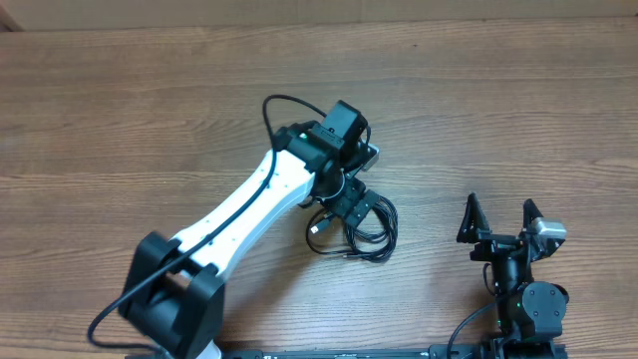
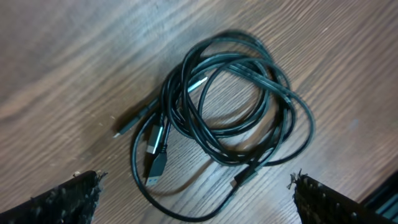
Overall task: Untangle cables
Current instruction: 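Reach the left gripper down onto the black cable bundle and grasp it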
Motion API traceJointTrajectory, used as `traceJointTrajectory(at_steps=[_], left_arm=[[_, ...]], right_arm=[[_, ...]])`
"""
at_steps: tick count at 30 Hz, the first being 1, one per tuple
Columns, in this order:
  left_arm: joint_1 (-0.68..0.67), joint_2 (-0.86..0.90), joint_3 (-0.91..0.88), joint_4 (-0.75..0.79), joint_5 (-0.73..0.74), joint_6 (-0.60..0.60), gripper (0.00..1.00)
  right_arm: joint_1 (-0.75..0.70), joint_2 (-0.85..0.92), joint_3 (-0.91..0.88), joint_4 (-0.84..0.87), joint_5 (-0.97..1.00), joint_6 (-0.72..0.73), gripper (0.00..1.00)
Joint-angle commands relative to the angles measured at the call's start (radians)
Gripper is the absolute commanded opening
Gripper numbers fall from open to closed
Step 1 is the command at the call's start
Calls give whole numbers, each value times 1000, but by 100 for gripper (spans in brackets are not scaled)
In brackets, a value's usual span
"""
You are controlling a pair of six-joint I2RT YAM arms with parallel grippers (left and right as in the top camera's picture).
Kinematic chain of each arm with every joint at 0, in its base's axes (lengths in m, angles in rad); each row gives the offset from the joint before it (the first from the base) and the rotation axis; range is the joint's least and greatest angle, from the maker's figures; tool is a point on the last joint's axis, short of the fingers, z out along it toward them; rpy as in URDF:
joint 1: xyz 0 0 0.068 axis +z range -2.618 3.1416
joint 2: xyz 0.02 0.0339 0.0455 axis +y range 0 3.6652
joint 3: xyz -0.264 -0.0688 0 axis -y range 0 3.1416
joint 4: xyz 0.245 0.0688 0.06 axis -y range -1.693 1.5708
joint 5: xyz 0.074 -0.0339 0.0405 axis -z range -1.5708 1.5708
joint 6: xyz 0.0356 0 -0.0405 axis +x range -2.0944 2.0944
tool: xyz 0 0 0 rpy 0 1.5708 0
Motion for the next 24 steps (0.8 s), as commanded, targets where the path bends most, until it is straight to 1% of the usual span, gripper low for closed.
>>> traceJointTrajectory(at_steps=[1,3,6,11,12,15,21,22,24], left_arm=[[0,58,22,31,16,-25,100],[0,77,22,44,16,-72,100],[-3,112,22,68,7,-179,99],[-23,163,22,80,-129,-294,84],[-28,171,22,79,-157,-303,79],[-39,183,22,79,-206,-320,70],[-52,185,21,72,-203,-320,70],[-57,185,21,71,-203,-320,71],[-69,185,21,71,-201,-320,78]], right_arm=[[-4,-10,-10,3,0,-8,100],[-3,-10,-10,3,0,-8,100],[-4,-10,-10,3,0,-7,100],[-3,-10,-10,3,0,-8,100],[-3,-10,-10,3,0,-8,100],[-4,-10,-10,3,0,-8,100],[-3,-10,-10,3,0,-8,100],[-3,-10,-10,3,0,-8,100],[-4,-10,-10,3,0,-8,100]])
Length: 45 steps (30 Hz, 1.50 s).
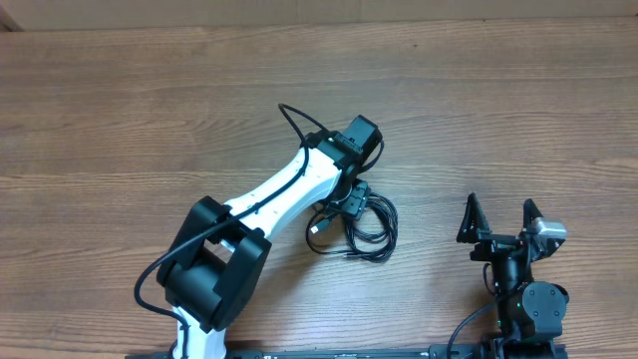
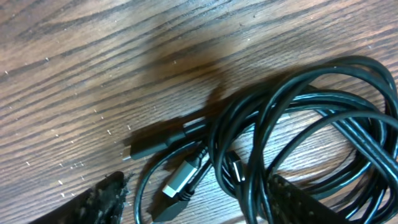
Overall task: Untangle cables
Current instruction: 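Reach the left gripper down onto the black cable bundle and grasp it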
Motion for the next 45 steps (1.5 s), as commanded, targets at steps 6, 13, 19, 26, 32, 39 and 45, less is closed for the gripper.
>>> traceJointTrajectory(at_steps=[6,13,19,26,32,39,45], left_arm=[[-71,7,21,0,-23,-9,89],[-79,7,21,-1,-66,-47,81],[-79,8,18,-6,-68,-72,67],[-79,8,-6,-6,-66,-96,56],[-79,8,-6,-5,-65,-126,53],[-79,8,-8,3,-65,-126,54],[-79,8,-42,25,-65,-130,49]], right_arm=[[-4,-10,-10,3,0,-8,100],[-3,-10,-10,3,0,-8,100],[-3,-10,-10,3,0,-8,100],[-4,-10,-10,3,0,-8,100],[-3,-10,-10,3,0,-8,100],[-3,-10,-10,3,0,-8,100],[-3,-10,-10,3,0,-8,100]])
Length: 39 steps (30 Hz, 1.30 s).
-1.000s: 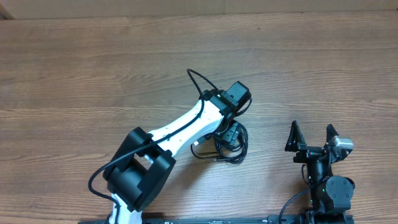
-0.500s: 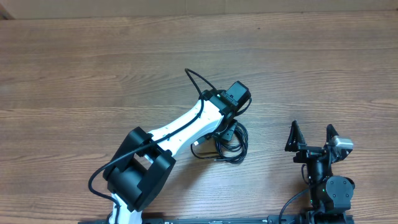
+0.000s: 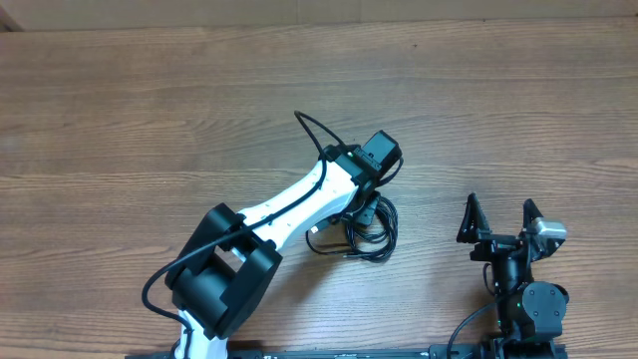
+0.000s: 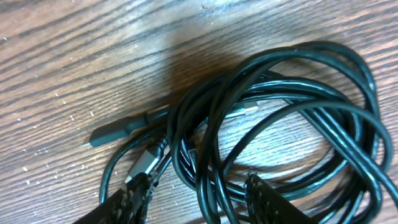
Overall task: Untangle cables
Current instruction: 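Reach the left gripper down onto the black cable bundle and grasp it, then lift the cable bundle with the left gripper toward the right gripper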
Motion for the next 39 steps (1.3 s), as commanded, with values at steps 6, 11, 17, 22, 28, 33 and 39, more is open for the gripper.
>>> traceJointTrajectory(at_steps=[6,11,17,22,28,33,39], left_arm=[[5,8,-34,13,-10,-39,46],[3,8,-72,43,-10,-58,41],[3,8,-84,66,40,-64,20],[3,7,-82,76,42,-64,4],[11,-22,-5,21,7,-24,4],[11,-82,123,-37,-48,88,4],[11,-144,213,-40,-47,222,4]], right_arm=[[-3,-10,-10,3,0,-8,100],[-3,-10,-10,3,0,-8,100],[-4,-10,-10,3,0,-8,100],[-3,-10,-10,3,0,-8,100],[-3,-10,-10,3,0,-8,100],[-3,-10,-10,3,0,-8,100],[-4,-10,-10,3,0,-8,100]])
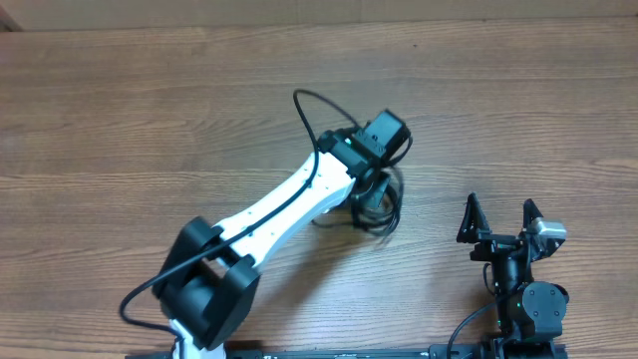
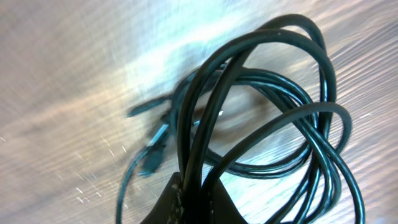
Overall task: Untangle cables
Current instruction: 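Lift the cable bundle with the left gripper toward the right gripper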
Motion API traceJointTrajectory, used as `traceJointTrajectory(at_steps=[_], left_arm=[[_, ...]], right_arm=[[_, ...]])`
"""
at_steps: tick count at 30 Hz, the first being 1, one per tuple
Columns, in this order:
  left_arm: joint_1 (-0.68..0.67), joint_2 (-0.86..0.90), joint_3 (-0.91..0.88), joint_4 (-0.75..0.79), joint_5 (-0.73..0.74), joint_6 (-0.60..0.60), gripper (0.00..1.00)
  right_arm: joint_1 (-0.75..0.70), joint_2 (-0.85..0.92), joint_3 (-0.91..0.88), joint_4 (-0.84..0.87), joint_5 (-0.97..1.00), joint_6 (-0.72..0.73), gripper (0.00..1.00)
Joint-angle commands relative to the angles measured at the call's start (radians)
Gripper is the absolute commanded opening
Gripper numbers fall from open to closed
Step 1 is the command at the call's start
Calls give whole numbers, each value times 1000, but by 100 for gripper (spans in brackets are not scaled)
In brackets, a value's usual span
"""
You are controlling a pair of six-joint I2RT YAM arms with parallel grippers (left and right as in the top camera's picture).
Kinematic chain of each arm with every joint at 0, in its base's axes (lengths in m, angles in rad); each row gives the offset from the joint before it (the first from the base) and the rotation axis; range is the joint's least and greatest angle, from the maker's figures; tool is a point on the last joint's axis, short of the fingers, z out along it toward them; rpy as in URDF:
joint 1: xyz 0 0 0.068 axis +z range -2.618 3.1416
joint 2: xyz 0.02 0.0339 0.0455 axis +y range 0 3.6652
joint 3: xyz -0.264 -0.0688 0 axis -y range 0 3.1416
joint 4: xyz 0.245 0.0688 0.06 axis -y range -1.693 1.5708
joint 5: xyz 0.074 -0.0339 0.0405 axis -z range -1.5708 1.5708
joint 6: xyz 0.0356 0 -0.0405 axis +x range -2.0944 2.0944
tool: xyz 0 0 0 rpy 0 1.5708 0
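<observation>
A bundle of tangled black cables [image 2: 267, 93] hangs in loops from my left gripper [image 2: 194, 194], whose fingers are shut on several strands. Loose plug ends [image 2: 155, 158] dangle blurred below the loops. In the overhead view the left gripper [image 1: 371, 189] is above the table's middle, with the cable bundle [image 1: 384, 211] beneath it, partly hidden by the arm. My right gripper [image 1: 498, 221] stands open near the front right, nothing between its fingers.
The wooden table [image 1: 150, 120] stretches wide to the left and the back. A cardboard edge runs along the far side. The left arm's own black lead [image 1: 311, 112] arcs above its wrist.
My left gripper was open low over the bundle; now it is shut on several strands, and the loops hang from it, the table blurred. The right arm has not moved.
First my left gripper hung open above the coiled cables lying flat. Then it was lower, close to the plug ends. Then its fingers straddled strands at the coil's left side. Now it is shut on them, holding the bundle.
</observation>
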Motion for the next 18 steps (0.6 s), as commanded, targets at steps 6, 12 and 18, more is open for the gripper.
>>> traceJointTrajectory(at_steps=[6,12,18], left_arm=[[6,-146,128,2,-21,181,4],[6,-228,143,-7,-20,201,4],[7,-288,143,-32,-18,185,4]], right_arm=[[-3,-10,-10,4,0,-8,100],[-3,-10,-10,4,2,-8,100],[-3,-10,-10,4,-2,59,100]])
